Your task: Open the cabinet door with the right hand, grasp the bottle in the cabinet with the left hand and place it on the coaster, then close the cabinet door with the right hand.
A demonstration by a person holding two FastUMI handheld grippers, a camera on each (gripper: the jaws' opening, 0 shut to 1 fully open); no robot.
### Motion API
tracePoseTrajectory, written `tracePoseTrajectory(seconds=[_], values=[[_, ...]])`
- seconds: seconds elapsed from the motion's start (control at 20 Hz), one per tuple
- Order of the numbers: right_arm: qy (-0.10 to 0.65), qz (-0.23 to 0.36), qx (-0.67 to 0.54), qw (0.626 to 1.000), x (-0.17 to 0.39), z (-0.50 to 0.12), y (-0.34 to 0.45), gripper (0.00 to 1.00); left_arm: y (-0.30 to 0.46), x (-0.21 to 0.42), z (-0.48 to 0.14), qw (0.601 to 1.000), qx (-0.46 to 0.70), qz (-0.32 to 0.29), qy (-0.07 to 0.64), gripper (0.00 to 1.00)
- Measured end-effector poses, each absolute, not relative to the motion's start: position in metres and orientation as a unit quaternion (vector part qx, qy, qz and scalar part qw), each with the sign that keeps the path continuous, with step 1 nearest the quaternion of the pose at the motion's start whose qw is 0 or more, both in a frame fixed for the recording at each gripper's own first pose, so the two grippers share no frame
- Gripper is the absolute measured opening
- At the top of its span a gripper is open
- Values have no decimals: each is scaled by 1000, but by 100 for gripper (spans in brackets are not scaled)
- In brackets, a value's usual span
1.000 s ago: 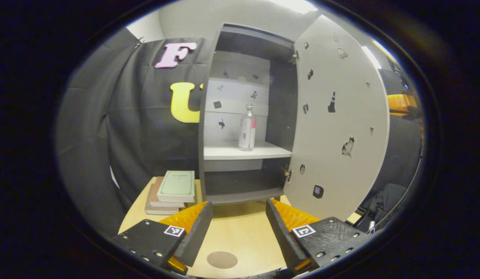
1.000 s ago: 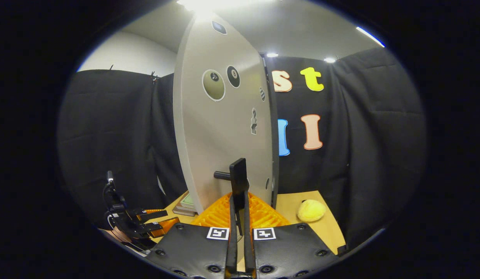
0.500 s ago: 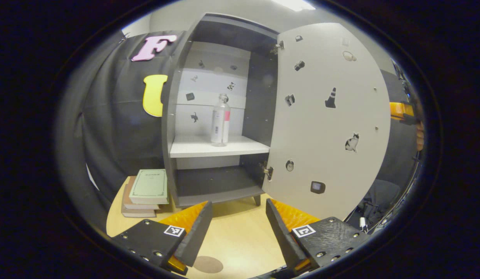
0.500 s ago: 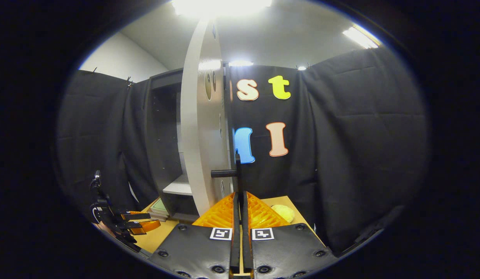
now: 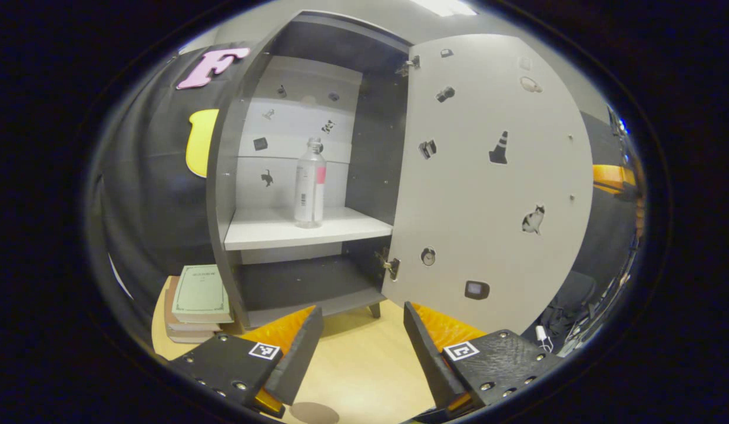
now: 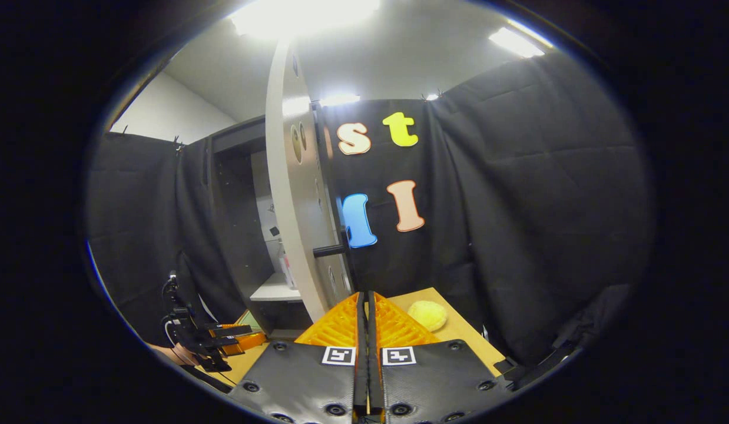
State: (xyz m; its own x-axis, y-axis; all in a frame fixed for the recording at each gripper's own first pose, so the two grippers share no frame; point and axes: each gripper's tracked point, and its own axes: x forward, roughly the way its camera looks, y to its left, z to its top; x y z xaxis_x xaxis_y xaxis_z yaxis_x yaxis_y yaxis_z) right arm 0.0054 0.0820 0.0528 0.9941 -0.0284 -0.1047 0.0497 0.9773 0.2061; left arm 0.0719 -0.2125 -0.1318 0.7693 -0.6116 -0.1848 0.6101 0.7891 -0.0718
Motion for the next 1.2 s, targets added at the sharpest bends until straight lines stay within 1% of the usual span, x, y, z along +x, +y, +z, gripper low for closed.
tracePoseTrajectory(seconds=[0.05, 0.1, 0.15, 0.3, 0.35, 0.45, 0.5, 0.55, 0.6, 0.65, 0.7, 0.75, 0.8, 0.85, 0.9, 0.95, 1.0, 1.1, 1.15, 1.2], values=[[55, -32, 105, 992, 3, 52, 76, 2, -206, 76, -131, 943, -7, -316, 100, 82], [59, -44, 103, 992, 4, 50, 68, 0, -198, 81, -130, 947, -11, -306, 100, 82], [60, -50, 103, 992, 5, 49, 64, 2, -190, 85, -129, 951, -15, -294, 99, 88], [55, -61, 107, 991, 19, 52, 39, 2, -164, 95, -121, 964, -23, -249, 96, 82], [50, -63, 109, 991, 26, 55, 31, 0, -158, 97, -119, 967, -28, -234, 96, 82], [38, -61, 116, 991, 49, 61, 14, 4, -151, 102, -111, 972, -29, -213, 93, 82], [36, -57, 124, 990, 61, 61, 8, 9, -148, 105, -104, 975, -23, -201, 90, 85], [39, -56, 129, 989, 73, 60, -1, 4, -147, 112, -98, 978, -15, -188, 86, 85], [41, -47, 131, 989, 87, 58, -7, 4, -147, 118, -90, 980, -9, -179, 80, 82], [42, -45, 127, 990, 99, 56, -14, 24, -150, 122, -82, 983, -5, -171, 74, 85], [41, -49, 116, 991, 111, 55, -23, 25, -152, 128, -77, 984, -2, -162, 71, 82], [41, -50, 108, 992, 123, 54, -29, 25, -156, 134, -73, 986, 1, -154, 70, 85], [42, -50, 105, 992, 135, 49, -34, 18, -161, 141, -68, 987, 2, -148, 69, 88], [41, -44, 109, 992, 145, 47, -34, 28, -167, 150, -64, 987, 2, -144, 70, 82], [43, -40, 114, 992, 155, 44, -36, 29, -173, 159, -58, 988, 1, -142, 68, 85], [47, -37, 115, 992, 164, 40, -40, 36, -179, 170, -52, 988, 0, -139, 65, 82], [54, -38, 108, 992, 172, 34, -46, 46, -184, 180, -45, 989, 0, -137, 62, 85], [58, -48, 86, 993, 187, 27, -60, 74, -195, 196, -32, 989, -2, -135, 57, 85], [59, -48, 80, 994, 197, 25, -64, 80, -202, 206, -24, 989, -6, -136, 53, 85], [61, -48, 80, 994, 204, 22, -65, 82, -208, 217, -16, 989, -10, -137, 48, 85]])
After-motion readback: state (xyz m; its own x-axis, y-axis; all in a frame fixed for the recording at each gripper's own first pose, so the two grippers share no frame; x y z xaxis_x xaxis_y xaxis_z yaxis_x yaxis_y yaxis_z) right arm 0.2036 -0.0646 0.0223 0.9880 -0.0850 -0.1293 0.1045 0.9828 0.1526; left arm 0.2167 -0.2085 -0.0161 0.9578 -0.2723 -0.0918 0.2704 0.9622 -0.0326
